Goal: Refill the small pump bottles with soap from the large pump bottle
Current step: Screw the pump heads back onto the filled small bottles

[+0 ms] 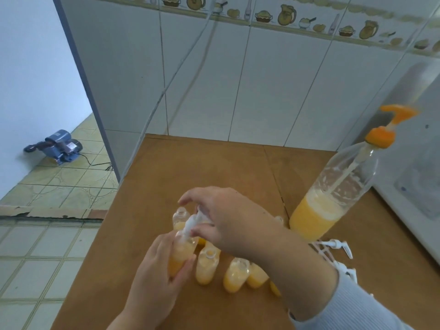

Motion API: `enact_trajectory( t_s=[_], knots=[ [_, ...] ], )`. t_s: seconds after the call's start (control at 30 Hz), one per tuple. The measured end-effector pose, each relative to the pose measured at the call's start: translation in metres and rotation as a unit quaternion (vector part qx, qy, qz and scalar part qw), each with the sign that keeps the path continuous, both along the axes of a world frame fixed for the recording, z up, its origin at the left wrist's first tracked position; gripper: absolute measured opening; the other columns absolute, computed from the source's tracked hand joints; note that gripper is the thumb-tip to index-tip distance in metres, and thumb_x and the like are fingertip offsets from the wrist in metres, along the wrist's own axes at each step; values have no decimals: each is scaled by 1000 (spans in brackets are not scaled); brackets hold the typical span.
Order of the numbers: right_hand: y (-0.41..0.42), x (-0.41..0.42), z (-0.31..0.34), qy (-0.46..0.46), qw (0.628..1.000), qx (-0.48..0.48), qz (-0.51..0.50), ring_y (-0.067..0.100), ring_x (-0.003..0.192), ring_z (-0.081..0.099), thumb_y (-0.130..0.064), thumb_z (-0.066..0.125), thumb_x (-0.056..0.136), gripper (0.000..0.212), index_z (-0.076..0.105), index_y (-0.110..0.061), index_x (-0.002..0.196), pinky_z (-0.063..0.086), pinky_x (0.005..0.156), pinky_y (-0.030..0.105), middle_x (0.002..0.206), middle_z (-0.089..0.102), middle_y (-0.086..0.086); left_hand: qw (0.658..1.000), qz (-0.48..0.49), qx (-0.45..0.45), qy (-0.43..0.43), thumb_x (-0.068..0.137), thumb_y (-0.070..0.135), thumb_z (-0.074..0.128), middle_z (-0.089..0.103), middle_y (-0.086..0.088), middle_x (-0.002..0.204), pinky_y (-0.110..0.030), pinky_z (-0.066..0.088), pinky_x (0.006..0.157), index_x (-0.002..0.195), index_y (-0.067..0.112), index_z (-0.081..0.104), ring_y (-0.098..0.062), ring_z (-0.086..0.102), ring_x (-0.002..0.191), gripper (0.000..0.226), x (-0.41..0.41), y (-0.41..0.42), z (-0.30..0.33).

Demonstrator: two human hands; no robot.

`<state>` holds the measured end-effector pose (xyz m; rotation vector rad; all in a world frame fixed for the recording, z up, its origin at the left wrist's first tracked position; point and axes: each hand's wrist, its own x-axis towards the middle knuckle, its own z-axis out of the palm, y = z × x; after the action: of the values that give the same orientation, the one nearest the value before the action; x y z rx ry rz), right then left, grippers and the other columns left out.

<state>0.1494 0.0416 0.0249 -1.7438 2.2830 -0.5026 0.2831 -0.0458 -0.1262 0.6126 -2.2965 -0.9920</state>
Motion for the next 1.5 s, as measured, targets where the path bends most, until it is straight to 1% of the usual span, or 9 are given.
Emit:
enact_trajectory(
  t_s=[0.17,0.33,0.5,0.6,0.87,0.97,1.2,1.37,1.5],
  knots=[
    [5,-4,-5,-318,927,-118,-158,1,60,52,-44,71,78,29,64,-20,94,46,57,15,75,60,-7,997,37,0,61,77,56,51,51,30,115,-3,40,76,115,42,49,14,51,98,40,2,1,41],
    [21,-12,-1,-594,766,-199,-143,9,103,65,-10,60,87,34,60,-22,119,50,91,29,106,71,-3,994,11,33,99,72,60,56,61,31,103,-1,40,69,109,62,49,9,59,87,37,-10,14,74],
    [25,-21,-3,-589,753,-240,-168,14,88,64,-32,74,67,47,64,-16,111,52,79,22,91,67,1,992,-26,44,116,76,55,56,66,22,92,-5,42,65,106,53,55,2,62,80,31,-24,25,93],
    [25,-22,-2,-689,661,-256,-155,21,98,66,-16,69,74,46,60,-12,119,49,95,37,107,70,8,989,-30,67,129,77,53,56,68,20,88,-5,43,64,106,48,58,0,63,78,30,-29,25,98],
    [31,-27,-4,-719,626,-264,-147,24,95,66,-14,67,78,29,69,-12,107,54,81,34,105,70,10,990,-34,79,109,76,59,56,68,8,89,-19,49,68,111,46,58,-13,64,81,37,-34,29,92],
    [34,-31,-4,-644,707,-242,-163,22,89,62,-25,80,65,25,76,-19,88,48,93,41,88,67,5,992,-37,74,96,75,60,57,68,11,89,-15,47,67,110,43,58,-10,63,81,38,-35,32,93],
    [36,-37,-5,-581,750,-235,-213,26,83,58,-40,89,51,43,67,-14,77,48,90,49,82,63,8,994,-49,62,78,75,63,56,66,15,85,-9,43,61,106,37,62,-6,62,74,41,-38,35,99],
    [42,-40,-3,-697,650,-259,-158,30,105,62,-25,74,75,35,67,-8,104,44,99,48,109,69,12,993,-46,60,96,77,59,56,68,15,86,-14,45,64,107,36,63,-8,62,76,38,-40,34,103],
    [40,-34,-9,-689,652,-259,-182,27,94,60,-26,92,49,45,74,-18,90,45,98,45,93,64,11,991,-55,68,103,77,57,57,67,8,77,-16,45,59,104,41,61,-12,60,68,31,-39,35,104]
  ],
)
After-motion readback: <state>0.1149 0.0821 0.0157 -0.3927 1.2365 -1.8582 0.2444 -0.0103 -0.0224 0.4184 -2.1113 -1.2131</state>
